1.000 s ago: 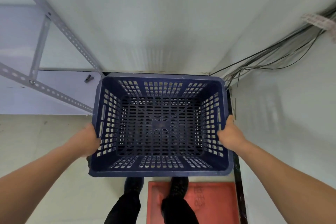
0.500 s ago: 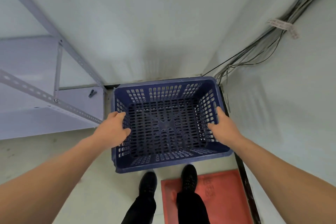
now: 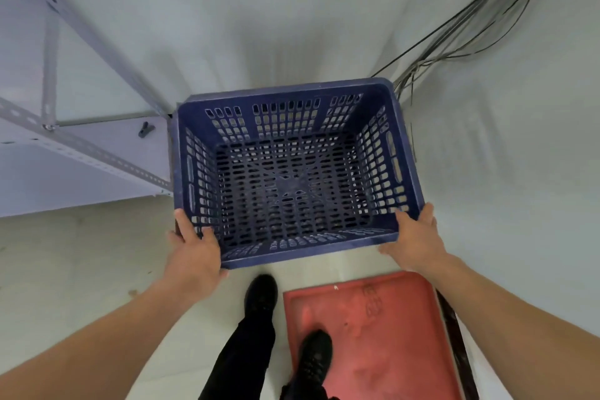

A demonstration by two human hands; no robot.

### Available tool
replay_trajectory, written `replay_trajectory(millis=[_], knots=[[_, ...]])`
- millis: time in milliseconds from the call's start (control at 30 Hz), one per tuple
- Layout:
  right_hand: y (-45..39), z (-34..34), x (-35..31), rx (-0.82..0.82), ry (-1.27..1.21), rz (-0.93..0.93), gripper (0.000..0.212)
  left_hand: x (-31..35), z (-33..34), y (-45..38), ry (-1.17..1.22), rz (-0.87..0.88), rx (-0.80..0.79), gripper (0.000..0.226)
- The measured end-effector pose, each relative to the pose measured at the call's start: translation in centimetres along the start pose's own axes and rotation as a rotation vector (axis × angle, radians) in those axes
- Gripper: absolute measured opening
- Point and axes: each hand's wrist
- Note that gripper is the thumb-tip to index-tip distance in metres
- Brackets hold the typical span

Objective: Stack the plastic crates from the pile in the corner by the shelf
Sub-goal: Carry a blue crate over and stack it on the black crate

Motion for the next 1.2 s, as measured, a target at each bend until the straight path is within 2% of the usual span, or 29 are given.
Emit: replay_trajectory(millis=[100,167,433,700,800,967,1200], knots=[[-0.2,0.6,0.2,0.061,0.032,-0.047,0.061,-0.4,0.2,-0.7,-0.093,-0.023,-0.016,0.073],[0.3,0.9,-0.4,0.096,0.036,-0.073,0.055,-1.6,-0.1,-1.7,-0.079,-0.023,0.014,0.07],[0.1,0.2,0.0,0.09,0.043,-0.125,0.058,-1.6,0.7,-1.0,-0.137,-0.036,0.082,0.059],[0.3,-0.6,-0.2,0.023,0.091,-0.112,0.061,-1.2,0.6,-0.7,-0.217,-0.049,0.013,0.057],[0.8,-1.4,-0.2,-0.018,0.104,-0.093,0.068,-1.5,0.4,-0.5,-0.164,-0.047,-0.008,0.058],[3.1,-2.7,-1.5,0.102,0.027,-0.165,0.08,-0.6,-0.9,1.2,-0.004,0.037,0.053,0.077],[9.0,-5.3,-4.3,0.182,-0.085,-0.266,0.086,2.2,-4.2,6.0,0.153,0.172,0.184,0.075]])
Point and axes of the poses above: each hand's wrist, its own y-axis away from the middle knuckle, its own z-axis out of the palm, x = y × z, and after that the axes turned 3 degrees about y, right-handed
